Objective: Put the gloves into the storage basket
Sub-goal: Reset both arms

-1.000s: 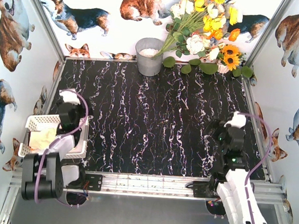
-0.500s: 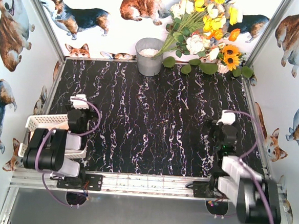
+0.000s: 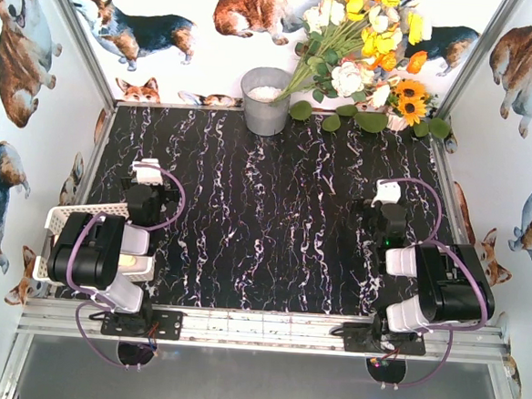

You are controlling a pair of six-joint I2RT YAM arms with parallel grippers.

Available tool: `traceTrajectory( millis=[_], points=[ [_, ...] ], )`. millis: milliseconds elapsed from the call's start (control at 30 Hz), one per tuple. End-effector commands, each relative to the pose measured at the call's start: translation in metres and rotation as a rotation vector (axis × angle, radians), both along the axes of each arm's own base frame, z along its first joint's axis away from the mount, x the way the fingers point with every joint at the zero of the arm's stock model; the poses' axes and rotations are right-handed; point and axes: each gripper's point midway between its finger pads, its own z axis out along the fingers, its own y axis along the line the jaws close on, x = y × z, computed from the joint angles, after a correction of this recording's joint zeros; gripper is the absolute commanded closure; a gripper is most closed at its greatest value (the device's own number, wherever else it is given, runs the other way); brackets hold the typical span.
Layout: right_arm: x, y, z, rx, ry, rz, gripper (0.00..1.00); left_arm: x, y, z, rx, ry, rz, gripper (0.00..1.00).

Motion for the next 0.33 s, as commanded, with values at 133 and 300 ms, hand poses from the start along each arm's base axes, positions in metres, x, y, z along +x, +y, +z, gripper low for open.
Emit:
traceTrajectory(
  millis=[133,300],
  points=[
    [0.0196,-0.0058,0.032,-0.007,-0.132,-0.026,0.0,0.0016,-0.0037,-0.0001,0.011,0.004,-0.012,0.0],
    [0.0194,-0.007,0.0311,0.002,-0.124,-0.023,0.0,0.0016,-0.0039,0.0001,0.011,0.003,-0.013,0.0]
  ],
)
